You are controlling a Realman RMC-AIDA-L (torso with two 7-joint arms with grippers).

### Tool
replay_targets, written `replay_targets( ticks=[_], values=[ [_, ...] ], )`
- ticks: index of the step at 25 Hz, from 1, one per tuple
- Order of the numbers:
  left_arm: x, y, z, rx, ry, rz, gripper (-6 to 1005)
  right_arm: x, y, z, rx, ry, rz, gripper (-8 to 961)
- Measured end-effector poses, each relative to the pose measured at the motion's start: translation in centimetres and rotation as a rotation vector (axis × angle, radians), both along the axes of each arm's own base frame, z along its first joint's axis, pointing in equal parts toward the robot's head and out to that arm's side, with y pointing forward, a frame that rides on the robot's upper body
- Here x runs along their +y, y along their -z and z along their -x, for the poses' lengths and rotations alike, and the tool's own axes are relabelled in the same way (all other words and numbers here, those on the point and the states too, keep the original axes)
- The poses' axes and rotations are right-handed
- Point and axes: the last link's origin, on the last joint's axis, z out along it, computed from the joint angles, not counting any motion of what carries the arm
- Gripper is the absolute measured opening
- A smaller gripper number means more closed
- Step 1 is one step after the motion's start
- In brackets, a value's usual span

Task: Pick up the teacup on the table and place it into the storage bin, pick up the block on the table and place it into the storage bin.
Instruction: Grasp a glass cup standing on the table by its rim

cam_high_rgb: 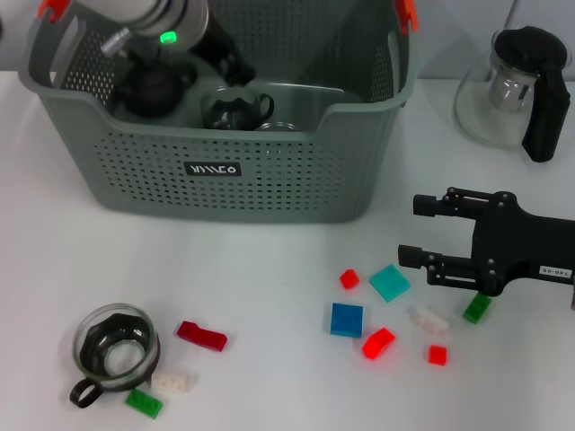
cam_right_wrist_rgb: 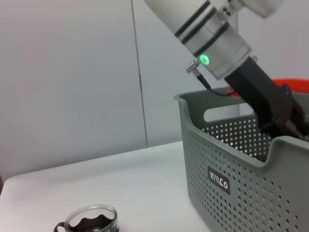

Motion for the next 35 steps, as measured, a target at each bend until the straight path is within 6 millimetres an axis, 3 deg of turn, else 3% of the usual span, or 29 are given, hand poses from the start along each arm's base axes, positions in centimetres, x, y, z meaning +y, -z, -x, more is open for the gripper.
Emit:
replay_targets(
  ticks=[2, 6, 8, 11, 13, 14, 17, 22, 25, 30, 35],
  values=[
    [-0.2, -1.4, -0.7, -0.094, 0.001, -0.003, 295, 0.0, 0.0, 0.0, 0.001, 0.000, 0.001, 740],
    [-2.0, -5.5, -2.2, -0.449, 0.030, 0.059, 377, 0.0, 0.0, 0.0, 0.001, 0.001, 0.002, 740],
    [-3.0, -7.5, -2.2, -0.598, 0.035, 0.098, 475, 0.0, 0.0, 0.0, 0.001, 0.003, 0.003, 740],
    [-5.3, -10.1, -1.1, -0.818, 0.036, 0.205, 621, 0.0, -0.1, 0.0, 0.002, 0.010, 0.006, 741],
    [-6.9, -11.1, 0.2, -0.924, 0.040, 0.261, 631, 0.0, -0.2, -0.1, 0.001, 0.011, 0.006, 741],
    [-8.6, -11.7, 1.8, -0.987, 0.043, 0.313, 636, 0.0, -0.2, -0.1, 0.001, 0.011, 0.007, 741],
    [-10.2, -11.8, 3.5, -0.995, 0.044, 0.348, 642, 0.0, -0.1, -0.1, 0.002, 0.011, 0.007, 741],
    [-15.5, -11.6, 8.3, -0.925, 0.098, 0.459, 635, 0.0, -0.2, -0.1, 0.003, 0.017, 0.010, 741],
    [-17.7, -11.2, 10.6, -0.864, 0.058, 0.494, 635, 0.1, -0.2, -0.1, 0.003, 0.020, 0.011, 741],
    [-19.9, -10.2, 13.9, -0.684, -0.014, 0.471, 634, 0.0, -0.3, -0.2, 0.004, 0.029, 0.015, 740],
    [-20.3, -10.5, 14.6, -0.529, -0.096, 0.443, 634, 0.1, -0.5, -0.2, 0.004, 0.040, 0.016, 740]
  ],
)
